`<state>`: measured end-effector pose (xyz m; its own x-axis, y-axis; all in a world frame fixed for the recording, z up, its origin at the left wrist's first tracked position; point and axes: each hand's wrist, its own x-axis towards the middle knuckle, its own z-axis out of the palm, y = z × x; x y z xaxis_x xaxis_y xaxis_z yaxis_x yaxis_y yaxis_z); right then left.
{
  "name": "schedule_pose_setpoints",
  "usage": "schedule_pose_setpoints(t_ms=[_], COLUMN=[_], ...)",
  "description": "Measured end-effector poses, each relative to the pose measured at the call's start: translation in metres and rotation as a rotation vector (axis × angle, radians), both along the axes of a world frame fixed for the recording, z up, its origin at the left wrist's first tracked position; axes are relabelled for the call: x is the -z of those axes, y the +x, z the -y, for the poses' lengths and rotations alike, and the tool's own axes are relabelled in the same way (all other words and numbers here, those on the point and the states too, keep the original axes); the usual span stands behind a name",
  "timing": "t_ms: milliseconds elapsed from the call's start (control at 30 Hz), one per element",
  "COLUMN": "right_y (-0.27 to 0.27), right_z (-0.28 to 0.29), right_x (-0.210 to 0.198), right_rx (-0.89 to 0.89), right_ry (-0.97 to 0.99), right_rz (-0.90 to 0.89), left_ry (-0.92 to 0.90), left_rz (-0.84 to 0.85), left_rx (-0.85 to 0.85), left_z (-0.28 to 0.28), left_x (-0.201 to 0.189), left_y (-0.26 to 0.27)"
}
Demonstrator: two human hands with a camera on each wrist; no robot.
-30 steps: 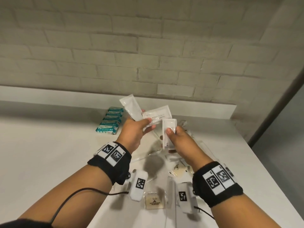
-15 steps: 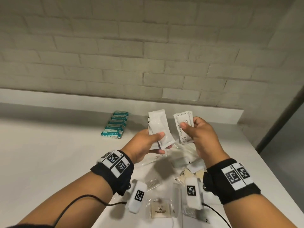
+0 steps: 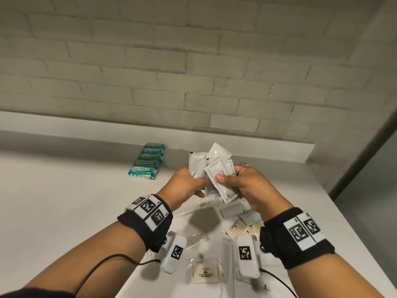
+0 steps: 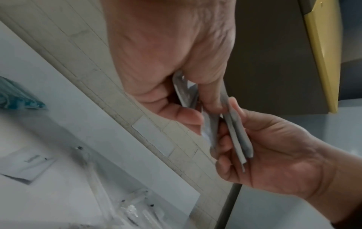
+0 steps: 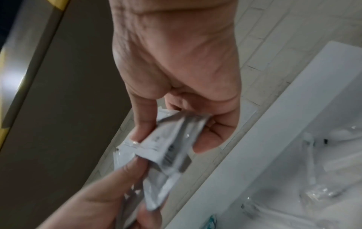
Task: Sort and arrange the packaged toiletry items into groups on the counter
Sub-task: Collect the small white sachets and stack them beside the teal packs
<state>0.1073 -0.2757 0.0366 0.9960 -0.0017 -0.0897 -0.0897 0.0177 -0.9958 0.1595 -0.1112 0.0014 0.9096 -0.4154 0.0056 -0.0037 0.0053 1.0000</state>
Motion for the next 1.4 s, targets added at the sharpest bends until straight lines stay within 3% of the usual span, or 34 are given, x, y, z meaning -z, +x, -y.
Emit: schedule_pose_setpoints(t_ms=[100,200,267,333,433,800,967,1067,1200,1333,1400], right_y=[0.000,0.004,0.007,0.008,0.007,0.005,0.007,0.004,0.008,0.013,0.011], right_z=[0.008,0.017,0.022,0.026,0.029,0.032,0.037,0.032,0.003,0.000,0.004], right_x=[-0.003,-0.001,0.005,0.013,0.019,0.019,0.005,-0.015,-0.012,-0.006,-0.002], right_rx=[0.095,0.293,0.316,0.298,0.285,0.244,0.047,-0.093,-0.264,-0.178,-0.114], right_ry=[-0.034,-0.248,-0.549,-0.985,-1.251,-1.431,-1.437,-1.394,-1.512,-1.538,-1.424], right_rz=[0.063,0.425,0.713,0.956,1.084,1.063,0.753,0.640,0.749,0.697,0.593], left_ry=[-0.078,-0.153,-0.226,-0.295,-0.288,-0.193,-0.009,0.147,0.020,-0.100,-0.121], left_rz=[-0.061,-0.128,-0.185,-0.240,-0.238,-0.224,-0.128,-0.065,-0.115,-0.205,-0.206], left_rx=[-0.011,-0.024,0.018,0.044,0.054,0.060,-0.099,-0.075,0.043,0.008,-0.008], left_z=[-0.005,-0.010,-0.011,-0.009,-0.005,-0.002,-0.008,-0.012,-0.002,-0.001,-0.006], left_x=[0.000,-0.003,-0.008,-0.012,-0.016,-0.009,-0.007,-0.007,-0.015,-0.016,-0.013], left_y=[-0.003,-0.001,0.000,0.001,0.003,0.008,0.020,0.026,0.019,0.017,0.018])
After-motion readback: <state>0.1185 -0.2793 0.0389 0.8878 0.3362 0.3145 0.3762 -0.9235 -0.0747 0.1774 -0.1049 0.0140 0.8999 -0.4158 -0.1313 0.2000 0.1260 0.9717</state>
